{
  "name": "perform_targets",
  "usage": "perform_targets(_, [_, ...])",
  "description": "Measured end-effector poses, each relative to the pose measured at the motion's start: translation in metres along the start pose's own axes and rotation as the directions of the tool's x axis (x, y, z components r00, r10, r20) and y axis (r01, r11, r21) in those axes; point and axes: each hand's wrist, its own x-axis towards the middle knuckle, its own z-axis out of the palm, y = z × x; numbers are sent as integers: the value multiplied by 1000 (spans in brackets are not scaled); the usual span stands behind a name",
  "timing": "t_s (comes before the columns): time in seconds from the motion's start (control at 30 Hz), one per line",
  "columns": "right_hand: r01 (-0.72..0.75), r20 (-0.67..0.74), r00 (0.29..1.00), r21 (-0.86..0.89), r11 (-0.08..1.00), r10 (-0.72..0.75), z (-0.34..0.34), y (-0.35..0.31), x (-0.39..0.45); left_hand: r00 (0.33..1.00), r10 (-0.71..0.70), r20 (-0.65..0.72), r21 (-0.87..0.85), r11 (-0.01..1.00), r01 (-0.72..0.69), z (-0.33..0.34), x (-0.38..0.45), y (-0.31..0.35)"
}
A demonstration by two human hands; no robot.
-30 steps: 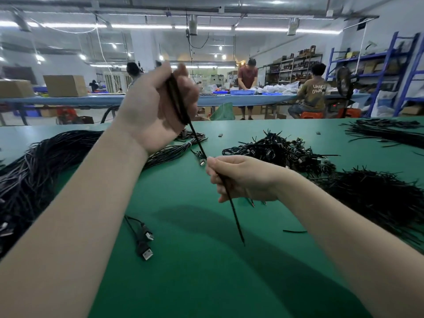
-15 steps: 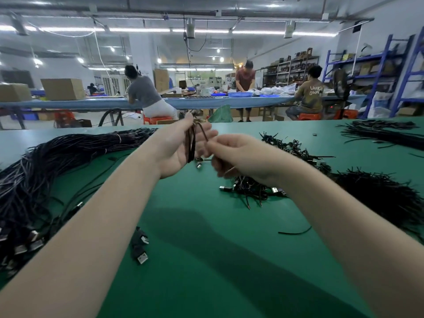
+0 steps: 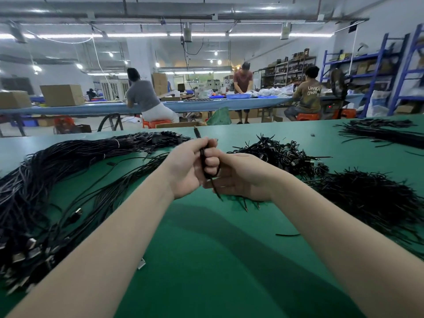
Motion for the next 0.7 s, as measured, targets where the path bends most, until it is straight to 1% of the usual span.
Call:
perform_targets(0.07, [3, -47, 999, -23, 1000, -4, -3, 8, 3, 999, -22, -33, 14, 1000, 22, 1, 4, -11])
perform_targets(0.1, [3, -69, 998, -35, 999, -5, -5, 14, 5, 997, -28, -73, 41, 999, 31, 1, 6, -17])
perform_targets(0.17, [1, -103, 995, -53, 999, -7, -8, 26, 7, 983, -10, -184, 153, 987, 38, 1, 12, -29])
perform_targets(0.2, [3, -120, 993, -56, 998, -10, -8, 33, 8, 970, 23, -241, 248, 968, 39, 0, 15, -36])
perform_targets(0.23, [11, -141, 990, -52, 999, -18, -8, 39, 9, 954, 72, -291, 370, 928, 43, -1, 17, -44])
perform_targets(0.3, [40, -182, 982, -43, 998, -47, -8, 50, 13, 919, 196, -343, 600, 798, 53, -6, 21, -61])
perform_targets(0.33, [51, -202, 977, -70, 996, -64, -8, 54, 15, 902, 260, -345, 655, 755, 33, -10, 22, -70])
perform_targets(0.37, [58, -214, 973, -120, 991, -83, -9, 57, 17, 890, 310, -335, 663, 748, -11, -13, 21, -79])
perform_targets(0.4, [60, -217, 971, -170, 984, -97, -9, 58, 18, 885, 338, -319, 631, 773, -68, -17, 20, -85])
perform_targets(0.43, [63, -204, 973, -206, 977, -106, -10, 59, 19, 889, 340, -306, 561, 819, -120, -20, 19, -89])
perform_targets(0.5, [81, -132, 985, -235, 969, -114, -11, 59, 17, 919, 284, -275, 373, 912, -170, -28, 18, -89])
perform_targets(0.57, [108, -65, 989, -299, 948, -133, -13, 59, 15, 947, 226, -229, 239, 956, -170, -34, 18, -85])
perform_targets(0.6, [128, -43, 987, -373, 919, -154, -14, 60, 14, 955, 206, -211, 203, 966, -163, -35, 18, -84])
perform_targets(0.63, [156, -23, 981, -485, 860, -191, -14, 60, 13, 960, 191, -203, 188, 970, -154, -36, 17, -83])
perform_targets(0.7, [203, -8, 956, -702, 683, -292, -10, 63, 14, 962, 178, -207, 191, 972, -139, -36, 18, -83])
